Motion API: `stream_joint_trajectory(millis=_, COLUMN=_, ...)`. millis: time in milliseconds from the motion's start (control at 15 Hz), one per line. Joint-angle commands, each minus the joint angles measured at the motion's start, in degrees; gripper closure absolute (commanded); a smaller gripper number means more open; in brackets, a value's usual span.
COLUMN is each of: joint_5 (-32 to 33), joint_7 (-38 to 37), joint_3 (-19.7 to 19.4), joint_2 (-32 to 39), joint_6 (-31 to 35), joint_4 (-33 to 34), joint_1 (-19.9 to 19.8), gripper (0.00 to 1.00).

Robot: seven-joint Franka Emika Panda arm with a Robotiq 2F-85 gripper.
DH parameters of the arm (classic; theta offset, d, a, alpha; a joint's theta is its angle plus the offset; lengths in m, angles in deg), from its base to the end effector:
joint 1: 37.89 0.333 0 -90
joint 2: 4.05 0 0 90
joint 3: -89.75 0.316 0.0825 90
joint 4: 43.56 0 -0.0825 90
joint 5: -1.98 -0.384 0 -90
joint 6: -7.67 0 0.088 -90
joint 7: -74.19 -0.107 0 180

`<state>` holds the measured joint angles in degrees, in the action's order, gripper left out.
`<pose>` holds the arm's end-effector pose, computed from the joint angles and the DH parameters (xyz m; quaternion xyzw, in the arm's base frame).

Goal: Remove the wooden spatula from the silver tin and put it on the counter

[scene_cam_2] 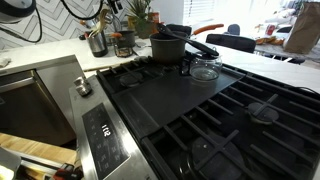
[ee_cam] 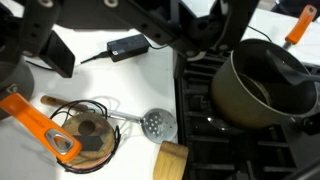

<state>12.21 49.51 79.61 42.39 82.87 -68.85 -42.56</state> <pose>0.7037 -0.1341 0.5965 0.9313 -0.3307 0.0522 0.1438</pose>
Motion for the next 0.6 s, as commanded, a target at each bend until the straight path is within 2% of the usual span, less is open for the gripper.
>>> stream_joint_trajectory(millis=0, joint_5=-0.4, joint_7=9.4, joint_3=0.9, joint_2=-1.9, joint_6=2.7, joint_4=0.0, joint_1=-1.2, gripper=0.0)
stream_joint_trajectory(millis=200, joint_5=-3.5, joint_7=15.1, joint_3=3.0, joint_2=-3.5, joint_6=4.0, joint_4=-0.3, joint_1=-3.3, gripper=0.0)
stream_joint_trajectory(millis=267, joint_5=-1.1, joint_7=11.3, joint_3=1.1, joint_2=-2.8, joint_6=3.5, joint_4=-0.5, joint_1=-1.2, gripper=0.0)
stream_joint_trajectory(millis=533, joint_5=-2.4, joint_7=13.9, joint_3=2.0, joint_2=-3.7, joint_6=3.8, joint_4=-0.6, joint_1=-2.4, gripper=0.0)
